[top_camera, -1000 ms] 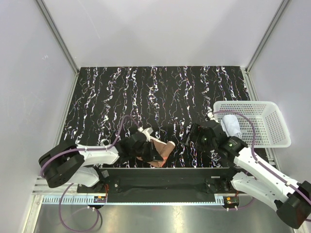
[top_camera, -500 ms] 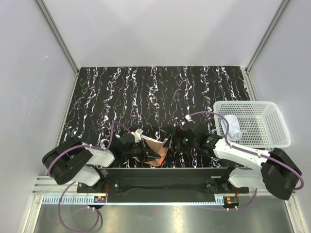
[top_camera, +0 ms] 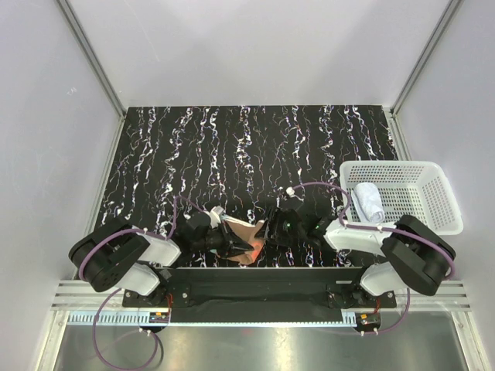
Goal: Roll the towels
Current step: Roll the towel
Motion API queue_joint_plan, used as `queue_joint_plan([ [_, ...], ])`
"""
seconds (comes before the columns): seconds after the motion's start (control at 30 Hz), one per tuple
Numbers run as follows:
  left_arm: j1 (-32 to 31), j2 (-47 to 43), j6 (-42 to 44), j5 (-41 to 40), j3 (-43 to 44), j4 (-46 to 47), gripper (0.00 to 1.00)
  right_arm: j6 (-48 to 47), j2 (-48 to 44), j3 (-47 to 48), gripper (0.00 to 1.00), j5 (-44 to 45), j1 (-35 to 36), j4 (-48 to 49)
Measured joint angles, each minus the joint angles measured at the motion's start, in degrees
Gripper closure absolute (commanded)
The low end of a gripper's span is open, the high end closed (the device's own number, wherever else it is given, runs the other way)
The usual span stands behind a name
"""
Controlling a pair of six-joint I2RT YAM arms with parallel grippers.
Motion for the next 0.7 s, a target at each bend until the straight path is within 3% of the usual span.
queue_joint_plan([
  [0.2,0.2,0.0,-0.1,0.0,-0.6,0.5,1.0,0.3,4.0,0.3,0.45,-0.6,0.7,4.5],
  [0.33,0.3,0.0,1.2,-0.1,-0.6,-0.9,0.89,0.4,6.2,1.1,0.57,-0.7,1.5,6.4],
  [0.43,0.3,-1.3,4.2,-0.6,0.5,-6.3,0.7,0.6,7.1,1.5,0.66,-0.6,2.1,6.8],
  [0.47,0.3,-2.8,6.0,-1.1,1.6,-10.1,0.57,0.6,7.1,1.6,0.72,-0.5,2.2,6.8],
  [0.6,0.2,-9.0,13.2,-4.7,6.3,-24.1,0.31,0.6,7.1,2.5,0.79,0.2,2.3,5.8],
  [0.7,0.2,-14.3,18.6,-9.5,10.2,-35.8,0.27,0.2,7.1,3.6,0.8,1.5,2.5,4.0],
])
